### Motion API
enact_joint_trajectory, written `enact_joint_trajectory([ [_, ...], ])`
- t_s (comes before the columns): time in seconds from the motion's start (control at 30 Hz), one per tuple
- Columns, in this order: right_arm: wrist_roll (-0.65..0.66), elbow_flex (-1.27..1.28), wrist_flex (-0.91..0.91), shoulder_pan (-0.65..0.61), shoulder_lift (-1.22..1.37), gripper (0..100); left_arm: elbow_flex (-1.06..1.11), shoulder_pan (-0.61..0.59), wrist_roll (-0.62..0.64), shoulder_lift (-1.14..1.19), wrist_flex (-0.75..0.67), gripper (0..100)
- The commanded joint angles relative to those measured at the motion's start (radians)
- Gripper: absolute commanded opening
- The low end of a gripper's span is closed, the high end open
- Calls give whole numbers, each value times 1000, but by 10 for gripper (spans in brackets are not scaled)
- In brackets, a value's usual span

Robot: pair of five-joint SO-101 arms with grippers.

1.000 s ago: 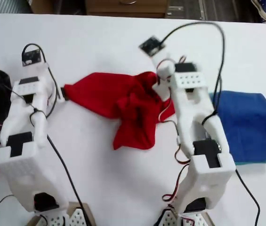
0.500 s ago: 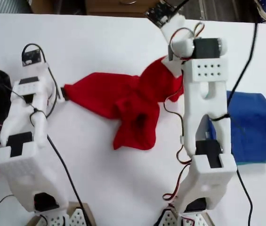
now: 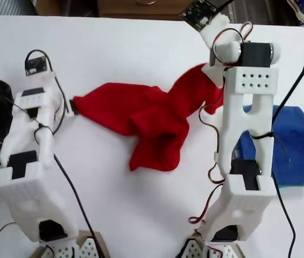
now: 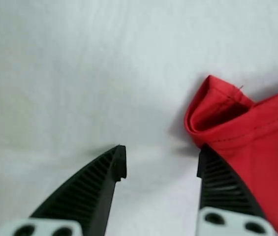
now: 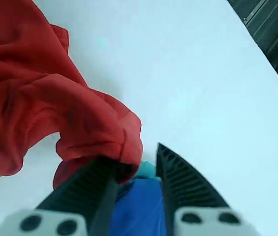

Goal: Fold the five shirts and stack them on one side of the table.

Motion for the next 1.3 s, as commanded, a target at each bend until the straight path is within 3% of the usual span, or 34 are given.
enact_joint_trajectory([
  [0.0, -3, -8, 27, 5, -16, 207, -45, -5, 2, -5, -9, 256],
  [0.23, -170, 84, 62, -96, -97, 180, -45, -14, 20, -5, -9, 256],
  [0.5, -176, 331, 58, -306, -344, 180, -47, -55, 84, -5, -9, 256],
  [0.8, -169, 600, 39, -223, -483, 180, -47, -55, 84, -5, -9, 256],
  [0.9, -169, 727, 36, -280, -492, 180, -47, -55, 87, -5, -11, 256],
  [1.07, -135, 973, -96, -456, -595, 180, -42, -60, 91, -6, -23, 256],
  [1.27, -181, 1304, -340, -561, -673, 180, -42, -98, 150, -6, -23, 256],
])
